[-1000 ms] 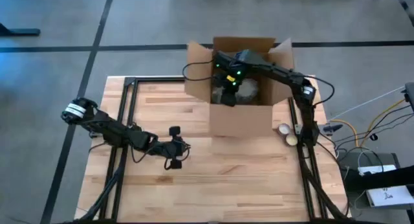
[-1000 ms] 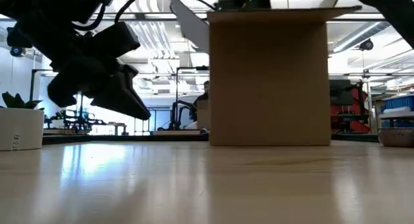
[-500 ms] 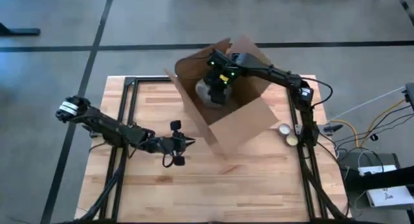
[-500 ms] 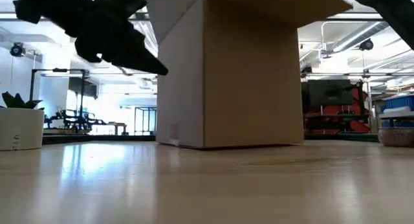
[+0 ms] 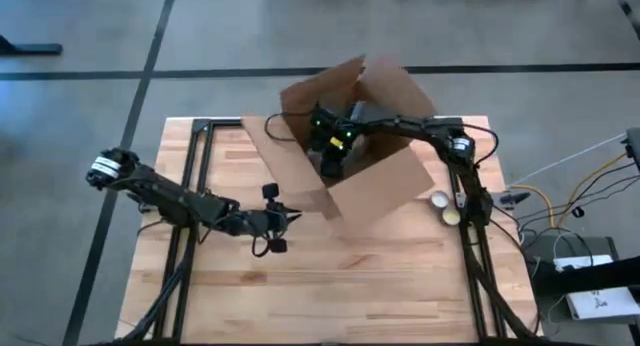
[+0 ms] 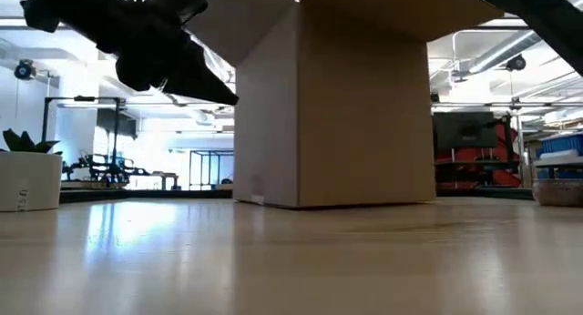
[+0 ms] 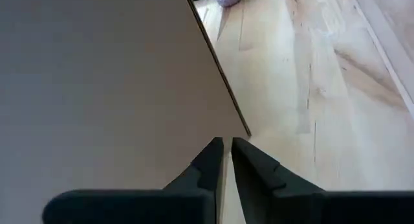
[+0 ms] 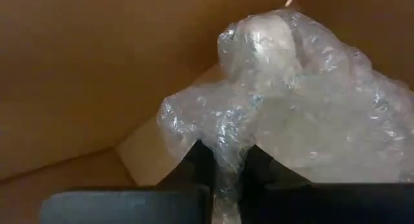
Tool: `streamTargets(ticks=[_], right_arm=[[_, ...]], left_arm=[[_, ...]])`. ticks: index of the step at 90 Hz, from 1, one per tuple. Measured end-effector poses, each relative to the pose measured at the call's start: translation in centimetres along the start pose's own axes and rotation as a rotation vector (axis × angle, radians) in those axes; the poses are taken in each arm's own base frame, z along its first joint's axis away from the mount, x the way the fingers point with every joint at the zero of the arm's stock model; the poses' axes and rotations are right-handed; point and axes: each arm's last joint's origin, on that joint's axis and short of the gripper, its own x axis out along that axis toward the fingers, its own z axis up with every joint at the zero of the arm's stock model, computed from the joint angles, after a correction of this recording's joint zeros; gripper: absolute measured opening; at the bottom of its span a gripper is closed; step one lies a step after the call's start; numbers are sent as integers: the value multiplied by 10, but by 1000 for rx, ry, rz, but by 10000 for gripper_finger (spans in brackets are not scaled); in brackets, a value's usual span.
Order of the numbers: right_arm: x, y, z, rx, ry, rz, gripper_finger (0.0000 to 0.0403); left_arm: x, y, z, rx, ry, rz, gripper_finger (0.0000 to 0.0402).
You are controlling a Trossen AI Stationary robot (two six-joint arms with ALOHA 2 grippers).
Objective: Wrap mug
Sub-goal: Put the wrapped blue patterned mug into the cardboard box, then close the cardboard box
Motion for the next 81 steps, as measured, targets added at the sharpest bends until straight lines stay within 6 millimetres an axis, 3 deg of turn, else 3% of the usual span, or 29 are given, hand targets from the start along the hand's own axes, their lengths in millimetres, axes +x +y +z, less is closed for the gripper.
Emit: streamTargets(ticks=[17, 45, 62, 81], right_arm=[[16, 18, -12, 28, 108, 25, 16], [19, 31, -13, 55, 142, 42, 105], [0, 35, -3, 65, 118, 16, 152], [-44, 46, 9, 69, 54, 14, 196]], left_arm=[[0, 0, 0, 0, 0, 0, 20], [0, 0, 0, -9, 0, 1, 20], [0, 0, 0, -16, 0, 1, 20], [0, 0, 0, -20, 1, 0, 20]])
